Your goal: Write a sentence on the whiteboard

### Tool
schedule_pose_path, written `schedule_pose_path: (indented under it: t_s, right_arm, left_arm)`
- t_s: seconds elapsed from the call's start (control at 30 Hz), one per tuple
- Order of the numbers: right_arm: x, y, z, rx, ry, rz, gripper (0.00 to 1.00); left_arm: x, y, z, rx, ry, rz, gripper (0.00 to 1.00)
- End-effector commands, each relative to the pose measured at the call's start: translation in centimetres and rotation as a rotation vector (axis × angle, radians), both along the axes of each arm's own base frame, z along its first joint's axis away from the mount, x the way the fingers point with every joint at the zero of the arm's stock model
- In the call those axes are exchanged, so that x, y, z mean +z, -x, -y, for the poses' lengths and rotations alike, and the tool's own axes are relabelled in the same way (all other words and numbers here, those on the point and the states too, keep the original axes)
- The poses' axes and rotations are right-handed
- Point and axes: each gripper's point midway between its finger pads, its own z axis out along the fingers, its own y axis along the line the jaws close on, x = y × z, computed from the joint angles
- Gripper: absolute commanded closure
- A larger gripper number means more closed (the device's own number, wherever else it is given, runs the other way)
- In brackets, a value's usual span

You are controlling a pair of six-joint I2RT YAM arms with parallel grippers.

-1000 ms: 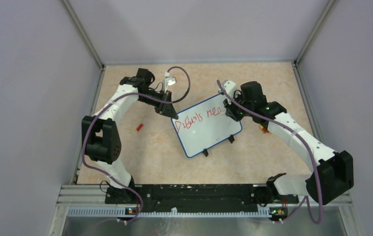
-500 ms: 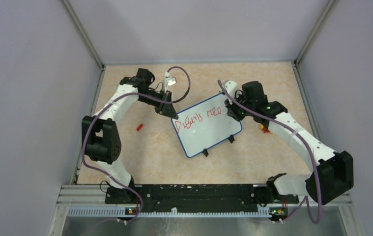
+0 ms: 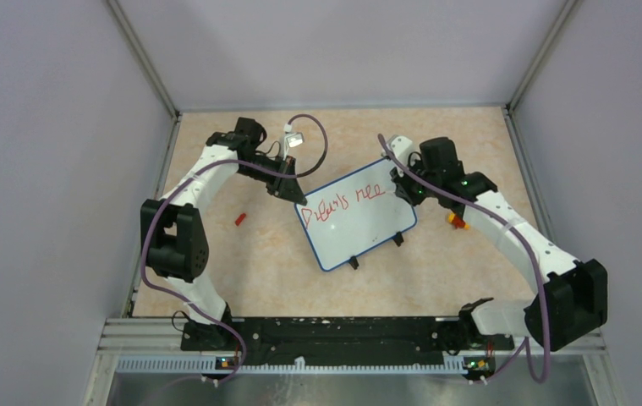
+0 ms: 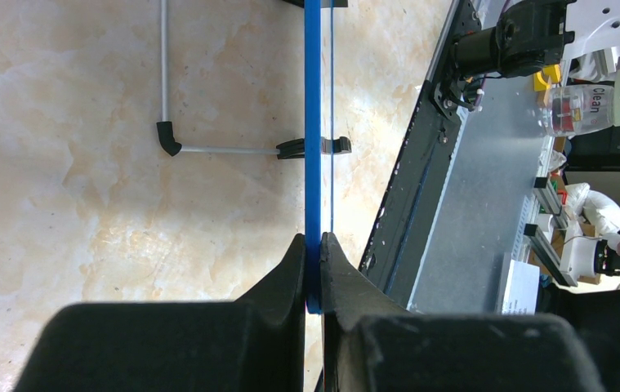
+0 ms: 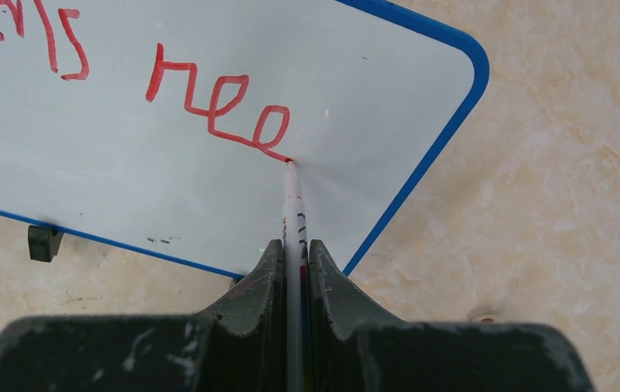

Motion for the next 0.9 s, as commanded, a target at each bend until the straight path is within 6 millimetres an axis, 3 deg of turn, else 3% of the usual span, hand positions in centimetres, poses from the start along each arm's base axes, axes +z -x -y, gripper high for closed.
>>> schedule_pose_path:
  t_s: [0.0,0.47,0.87]
  right_arm:
    - [2.6,-2.7,0.6,-0.045,0.004,0.094,1.00]
    - [4.3,-3.2,-0.6,-0.023,-0.055,0.103,1.00]
    - [1.4,-0.8,-1.1,0.029,-0.045,0.033,1.00]
  left_arm:
    - [-0.1,-0.1,0.1,-0.011,-0.001,0.032,1.00]
    - [-0.2,-0.2,0.1,-0.012,-0.002,0.033,1.00]
    - [-0.4,-0.2,0.1,-0.012,-0.004,0.029,1.00]
